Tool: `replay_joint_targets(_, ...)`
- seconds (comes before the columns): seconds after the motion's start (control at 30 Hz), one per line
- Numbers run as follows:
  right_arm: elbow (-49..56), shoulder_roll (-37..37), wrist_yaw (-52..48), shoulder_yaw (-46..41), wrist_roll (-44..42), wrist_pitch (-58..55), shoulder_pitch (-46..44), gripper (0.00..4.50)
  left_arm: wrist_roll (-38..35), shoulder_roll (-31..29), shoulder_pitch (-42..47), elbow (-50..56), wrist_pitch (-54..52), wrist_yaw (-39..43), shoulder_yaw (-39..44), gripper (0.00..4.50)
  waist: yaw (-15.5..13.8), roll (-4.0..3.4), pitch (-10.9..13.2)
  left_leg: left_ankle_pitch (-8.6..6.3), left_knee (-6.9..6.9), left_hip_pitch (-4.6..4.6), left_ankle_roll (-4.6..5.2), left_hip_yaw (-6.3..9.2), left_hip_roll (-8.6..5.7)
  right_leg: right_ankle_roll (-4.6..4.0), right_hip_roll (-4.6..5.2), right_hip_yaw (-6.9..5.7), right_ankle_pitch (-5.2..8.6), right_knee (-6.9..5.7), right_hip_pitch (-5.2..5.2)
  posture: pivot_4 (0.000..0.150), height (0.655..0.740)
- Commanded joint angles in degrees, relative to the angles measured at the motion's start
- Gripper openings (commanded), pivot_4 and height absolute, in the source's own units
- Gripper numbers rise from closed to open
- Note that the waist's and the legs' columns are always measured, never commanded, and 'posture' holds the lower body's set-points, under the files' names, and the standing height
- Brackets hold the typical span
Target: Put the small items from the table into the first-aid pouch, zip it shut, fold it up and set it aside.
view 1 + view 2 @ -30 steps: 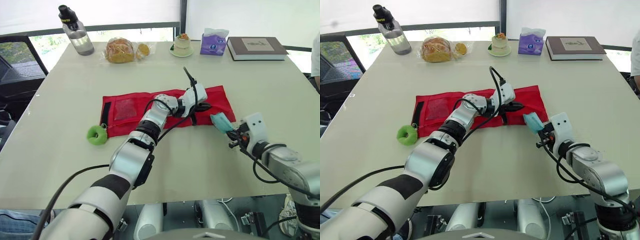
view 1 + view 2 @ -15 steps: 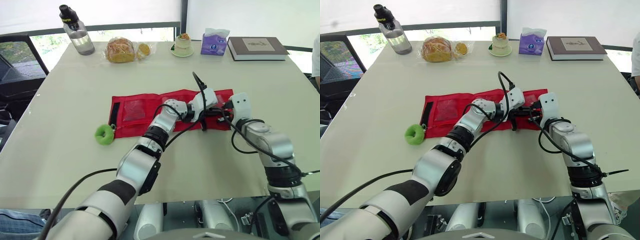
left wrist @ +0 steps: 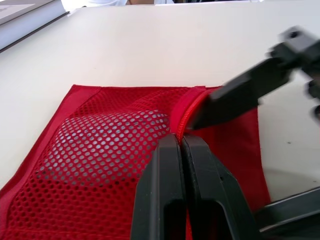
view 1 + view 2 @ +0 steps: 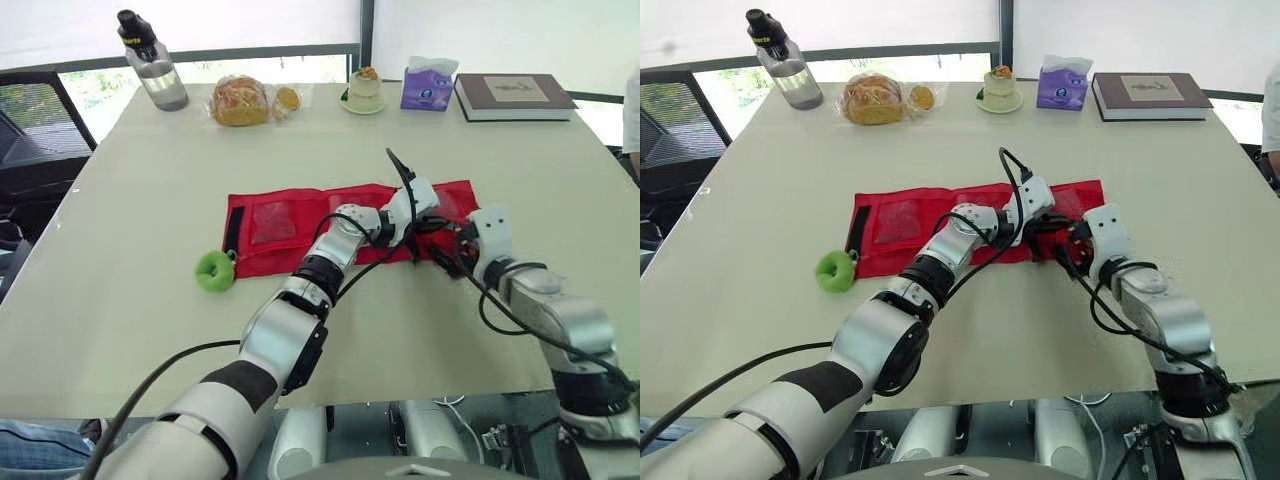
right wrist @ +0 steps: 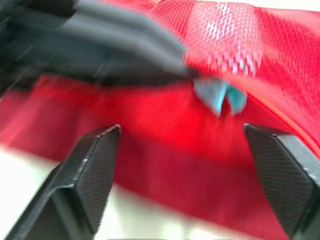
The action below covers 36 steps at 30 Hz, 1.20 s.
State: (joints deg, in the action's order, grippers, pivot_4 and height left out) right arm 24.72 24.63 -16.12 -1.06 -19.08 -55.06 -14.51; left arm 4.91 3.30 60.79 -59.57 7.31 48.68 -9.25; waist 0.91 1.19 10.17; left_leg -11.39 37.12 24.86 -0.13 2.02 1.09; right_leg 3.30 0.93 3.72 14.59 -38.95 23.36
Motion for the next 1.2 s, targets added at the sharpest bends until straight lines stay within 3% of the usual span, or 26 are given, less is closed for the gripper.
replay_joint_targets(0.03, 7.8, 1.9, -2.3, -4.9, -3.4, -1.3, 1.9, 4.22, -1.6, 1.0, 1.7, 0.7, 0.9, 0.1, 0.9, 0.0, 0.1, 0.0, 0.0, 0.0, 0.0, -0.01, 0.0, 0.0, 0.0, 0.0, 0.0, 0.0, 0.0, -0.01, 0.0, 0.15, 0.74)
replay_joint_targets(0.2, 11.1, 4.2, -4.1, -12.8, -6.9, -2.3, 7.2, 4.22, -4.0, 1.5, 1.0, 2.1, -0.2, 2.6, 1.8, 0.0, -0.1, 0.0, 0.0, 0.0, 0.0, 0.01, 0.0, 0.0, 0.0, 0.0, 0.01, -0.01, 0.0, 0.02, -0.01, 0.15, 0.74)
replay_joint_targets(0.3, 8.7, 4.4, -3.4, -14.7, -6.3, -1.1, 7.6, 4.29, -5.2, 0.8, 0.6, 3.4, -2.2, 5.0, 1.9, 0.82, 0.0, 0.0, 0.0, 0.0, 0.01, -0.02, 0.0, -0.01, 0.0, 0.01, 0.01, 0.0, 0.0, 0.0, -0.01, 0.15, 0.74)
replay_joint_targets(0.5, 4.2, 3.5, -3.8, -15.0, -5.9, 2.8, 8.2, 4.29, -7.8, -1.3, -2.9, 12.6, -7.1, 11.0, 1.3, 3.59, 0.2, -0.02, 0.0, 0.0, -0.07, -0.06, 0.0, -0.02, 0.01, -0.01, -0.01, 0.02, 0.01, 0.01, -0.01, 0.15, 0.74)
replay_joint_targets(0.57, 0.0, 2.5, -3.6, -14.4, -4.6, 6.2, 8.5, 4.29, -9.8, -5.7, -6.7, 22.0, -11.4, 16.0, 0.8, 4.39, 0.4, -0.02, 0.0, 0.0, -0.07, -0.05, 0.0, -0.01, 0.01, -0.01, -0.01, 0.02, 0.01, 0.0, -0.01, 0.15, 0.74)
replay_joint_targets(0.87, -10.1, -0.6, -5.9, -13.4, -4.7, 13.5, 5.9, 4.29, -17.9, -25.3, -19.6, 52.4, -25.3, 22.8, 3.8, 4.45, 1.4, -0.1, 0.0, 0.01, -0.21, -0.09, -0.01, -0.05, 0.09, -0.03, -0.02, 0.05, 0.0, 0.0, 0.04, 0.15, 0.74)
replay_joint_targets(1.07, -15.0, -1.3, -7.0, -13.1, -6.0, 13.4, 2.7, 4.29, -23.8, -36.2, -24.3, 62.7, -31.1, 25.2, 7.4, 4.45, 1.2, -0.11, 0.0, 0.01, -0.19, -0.11, -0.01, -0.06, 0.13, -0.04, -0.01, 0.05, 0.01, 0.02, 0.04, 0.15, 0.74)
replay_joint_targets(1.17, -16.3, -1.0, -8.0, -11.9, -5.9, 13.1, 2.0, 3.47, -26.0, -39.4, -25.6, 66.1, -33.0, 24.5, 9.1, 4.5, 1.2, -0.1, 0.0, 0.01, -0.19, -0.11, -0.01, -0.07, 0.12, -0.03, 0.0, 0.05, 0.01, 0.02, 0.03, 0.15, 0.74)
replay_joint_targets(1.2, -16.5, -1.0, -8.3, -11.7, -5.9, 13.3, 1.9, 3.02, -26.7, -39.9, -25.9, 66.9, -33.6, 24.1, 9.4, 4.5, 1.3, -0.11, 0.0, 0.01, -0.19, -0.11, -0.01, -0.07, 0.12, -0.03, -0.01, 0.05, 0.01, 0.02, 0.04, 0.15, 0.74)
